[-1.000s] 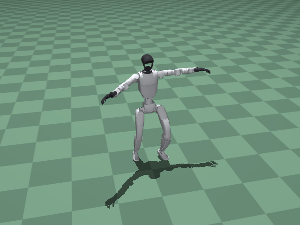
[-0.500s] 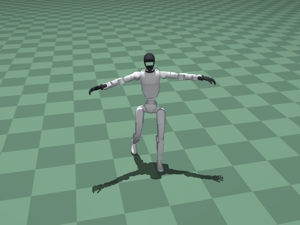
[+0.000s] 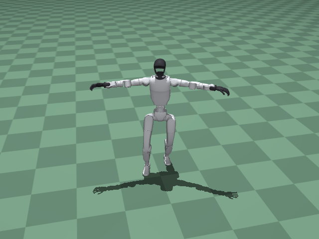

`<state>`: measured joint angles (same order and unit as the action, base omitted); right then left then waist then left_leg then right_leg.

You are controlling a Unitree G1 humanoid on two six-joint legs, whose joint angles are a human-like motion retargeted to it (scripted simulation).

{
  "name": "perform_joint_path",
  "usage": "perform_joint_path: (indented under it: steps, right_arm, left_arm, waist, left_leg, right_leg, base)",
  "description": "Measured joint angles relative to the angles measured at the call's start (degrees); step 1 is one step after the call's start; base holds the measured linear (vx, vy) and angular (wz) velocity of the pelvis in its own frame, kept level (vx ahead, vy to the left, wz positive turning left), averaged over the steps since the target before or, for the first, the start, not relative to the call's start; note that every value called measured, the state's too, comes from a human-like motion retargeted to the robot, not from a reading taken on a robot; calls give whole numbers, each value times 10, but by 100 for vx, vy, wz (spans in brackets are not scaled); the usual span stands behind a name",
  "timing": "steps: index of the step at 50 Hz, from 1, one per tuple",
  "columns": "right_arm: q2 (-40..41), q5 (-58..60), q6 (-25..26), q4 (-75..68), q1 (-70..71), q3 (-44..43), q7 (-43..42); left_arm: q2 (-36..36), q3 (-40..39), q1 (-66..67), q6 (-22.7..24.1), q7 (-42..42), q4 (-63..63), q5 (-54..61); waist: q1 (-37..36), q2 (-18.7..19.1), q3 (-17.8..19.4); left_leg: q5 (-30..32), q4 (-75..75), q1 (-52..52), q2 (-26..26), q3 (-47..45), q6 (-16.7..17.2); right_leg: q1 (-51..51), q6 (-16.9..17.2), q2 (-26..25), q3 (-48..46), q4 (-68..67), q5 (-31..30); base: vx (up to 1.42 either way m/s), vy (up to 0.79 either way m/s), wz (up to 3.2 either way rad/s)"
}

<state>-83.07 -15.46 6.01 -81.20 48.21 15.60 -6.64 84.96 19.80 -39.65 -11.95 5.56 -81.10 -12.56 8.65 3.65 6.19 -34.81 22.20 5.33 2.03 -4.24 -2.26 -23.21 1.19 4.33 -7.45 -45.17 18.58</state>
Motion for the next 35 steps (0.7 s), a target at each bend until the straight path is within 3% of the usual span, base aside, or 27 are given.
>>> perform_joint_path:
  steps: [2, 5, 8, 10, 12, 14, 17, 20, 22, 24, 26, 28, 30, 32, 33, 35]
  right_arm:
    - [-27, -11, 5, 1, 22, 8, -12]
    - [-19, -40, 6, 2, 8, 19, -51]
    - [23, -45, 6, -1, -34, -3, -53]
    - [34, -40, 5, -1, -55, -26, -41]
    - [20, -40, 3, 1, -67, -41, -31]
    - [-9, -51, 7, 5, -68, -47, -31]
    - [-60, -69, 15, 14, -57, -56, -29]
    - [-70, -81, 4, 16, -63, -64, -56]
    - [-36, -82, -3, 8, -94, -71, -80]
    - [15, -74, 5, -2, -143, -96, -81]
    - [60, -63, 19, -11, -196, -138, -63]
    - [84, -55, 26, -16, -239, -182, -51]
    - [86, -57, 19, -12, -275, -219, -60]
    - [66, -75, -3, 3, -302, -236, -82]
    - [52, -82, -15, 10, -310, -242, -87]
    - [13, -92, -31, 16, -316, -260, -87]
  left_arm:
    - [14, 14, -30, -21, -13, 0, -25]
    - [8, 27, -29, -43, -49, -13, -15]
    - [-26, -7, 26, -34, -59, -44, 19]
    - [-48, -43, 71, -20, -49, -55, 42]
    - [-58, -66, 104, -9, -40, -51, 67]
    - [-52, -66, 102, -8, -40, -38, 83]
    - [-24, -43, 14, -18, -34, -22, 49]
    - [-20, 5, -96, -32, -45, -20, -3]
    - [-41, 38, -117, -37, -63, -17, -1]
    - [-67, 65, -122, -35, -66, -16, 11]
    - [-89, 81, -128, -29, -53, -17, 17]
    - [-100, 92, -138, -25, -44, -17, 24]
    - [-98, 109, -151, -19, -55, -11, 41]
    - [-85, 135, -171, -13, -82, 4, 59]
    - [-78, 148, -188, -10, -93, 13, 58]
    - [-72, 176, -249, -10, -109, 31, 32]
  waist:
    - [-9, -13, 18]
    - [-70, -37, 13]
    - [-139, -41, -15]
    - [-166, -34, -33]
    - [-175, -31, -36]
    - [-164, -49, -26]
    - [-112, -84, 0]
    - [-75, -69, 15]
    - [-45, -67, 7]
    - [-2, -77, -10]
    - [40, -90, -29]
    - [69, -91, -45]
    - [81, -76, -48]
    - [80, -42, -37]
    - [79, -22, -27]
    - [75, 11, -2]
  left_leg:
    - [-35, 67, -82, -12, 2, -44]
    - [28, 84, -172, -11, -29, -39]
    - [169, -54, -178, 21, -62, -14]
    - [254, -132, -191, 43, -64, -4]
    - [283, -158, -212, 50, -59, 11]
    - [259, -104, -251, 31, -60, 5]
    - [144, 167, -362, 9, -77, -29]
    - [42, 378, -401, 52, -83, -46]
    - [33, 371, -355, 46, -75, -37]
    - [55, 303, -278, 18, -70, -28]
    - [95, 219, -193, -10, -62, -19]
    - [158, 145, -122, -29, -29, -7]
    - [241, 81, -63, -36, 37, 7]
    - [264, 34, -19, -19, 107, 27]
    - [230, 12, -3, 0, 126, 36]
    - [92, -25, 12, 36, 119, 41]
  right_leg:
    - [-11, -12, 52, -5, -145, 55]
    - [28, -19, 68, 39, -191, 79]
    - [126, 5, 29, 91, -63, 46]
    - [195, 17, 5, 119, 45, -8]
    - [258, 10, 7, 126, 140, -72]
    - [304, 3, 37, 95, 220, -57]
    - [332, 25, 75, 10, 329, 86]
    - [263, 15, 47, -18, 321, 138]
    - [191, 16, 39, -26, 288, 85]
    - [154, 32, 46, -42, 312, -10]
    - [138, 39, 54, -52, 363, -103]
    - [123, 35, 52, -40, 394, -158]
    - [109, 18, 32, -12, 381, -158]
    - [82, -4, -3, 3, 301, -111]
    - [58, -10, -19, -1, 234, -76]
    - [-7, -12, -23, -24, 47, 10]
  base:
    - [-141, -11, 33]
    - [-130, -19, -92]
    - [-122, -36, -145]
    - [-127, -47, -74]
    - [-136, -51, 1]
    - [-147, -52, 92]
    - [-149, -41, 170]
    - [-134, -20, 86]
    - [-117, -11, 61]
    - [-107, -5, 110]
    - [-104, 5, 124]
    - [-108, 12, 84]
    - [-115, 17, 27]
    - [-123, 21, -14]
    - [-127, 24, -18]
    - [-130, 28, 6]
